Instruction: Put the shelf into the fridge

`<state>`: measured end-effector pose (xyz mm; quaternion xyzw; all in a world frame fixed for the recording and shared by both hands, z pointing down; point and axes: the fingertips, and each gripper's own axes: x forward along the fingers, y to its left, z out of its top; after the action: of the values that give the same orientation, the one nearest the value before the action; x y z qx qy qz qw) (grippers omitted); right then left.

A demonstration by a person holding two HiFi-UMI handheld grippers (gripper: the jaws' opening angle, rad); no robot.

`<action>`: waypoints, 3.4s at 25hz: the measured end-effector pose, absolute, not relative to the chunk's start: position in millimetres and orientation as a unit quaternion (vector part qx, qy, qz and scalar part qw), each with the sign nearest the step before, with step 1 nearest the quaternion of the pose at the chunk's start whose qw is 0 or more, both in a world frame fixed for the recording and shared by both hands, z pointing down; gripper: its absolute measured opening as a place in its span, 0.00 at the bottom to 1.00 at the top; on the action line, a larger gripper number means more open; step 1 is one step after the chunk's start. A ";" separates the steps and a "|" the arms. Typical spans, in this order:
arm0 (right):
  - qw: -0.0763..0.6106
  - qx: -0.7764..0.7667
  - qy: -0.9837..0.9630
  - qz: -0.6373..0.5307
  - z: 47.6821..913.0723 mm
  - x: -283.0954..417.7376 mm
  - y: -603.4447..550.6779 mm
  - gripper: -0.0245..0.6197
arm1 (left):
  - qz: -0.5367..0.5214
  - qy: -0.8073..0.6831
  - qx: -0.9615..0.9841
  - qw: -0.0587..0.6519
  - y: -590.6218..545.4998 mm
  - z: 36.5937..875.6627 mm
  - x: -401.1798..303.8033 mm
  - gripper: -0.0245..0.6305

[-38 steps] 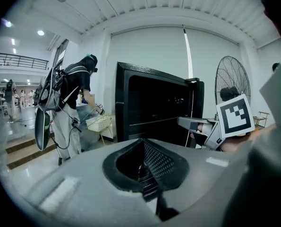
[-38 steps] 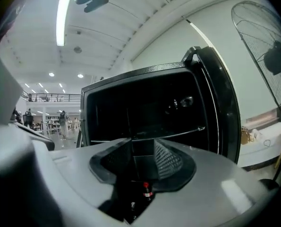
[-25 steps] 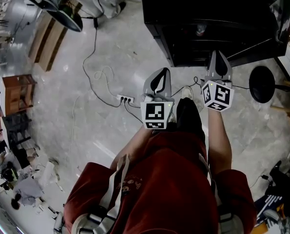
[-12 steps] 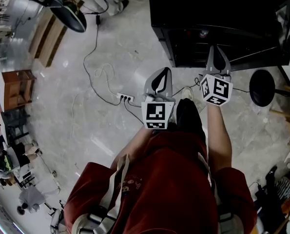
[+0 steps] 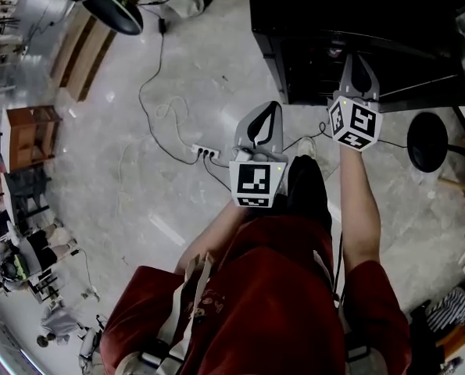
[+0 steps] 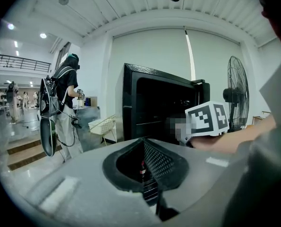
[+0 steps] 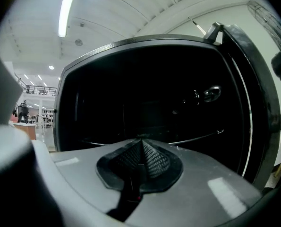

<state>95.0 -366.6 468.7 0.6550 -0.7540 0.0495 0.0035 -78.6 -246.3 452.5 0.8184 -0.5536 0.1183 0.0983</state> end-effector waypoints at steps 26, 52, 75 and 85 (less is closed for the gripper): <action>-0.035 0.667 -0.744 0.014 463.6 93.2 -415.4 0.03 | 0.120 -0.561 0.816 0.069 -234.4 462.5 -80.9 0.05; 0.041 0.658 -0.749 0.071 481.4 93.5 -237.4 0.03 | 0.092 -0.572 0.814 0.048 -195.2 435.7 -111.0 0.05; -0.023 0.601 -0.799 0.000 311.7 54.8 -87.4 0.03 | 0.018 -0.591 0.804 -0.058 -112.6 318.7 -170.9 0.05; -0.061 0.615 -0.784 -0.063 248.9 46.9 -91.2 0.03 | -0.010 -0.602 0.791 -0.111 -102.6 269.6 -190.3 0.05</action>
<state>46.9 -91.2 248.9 0.6149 -0.7837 -0.0628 -0.0615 -190.3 -102.6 269.6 0.7910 -0.6016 -0.0097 -0.1109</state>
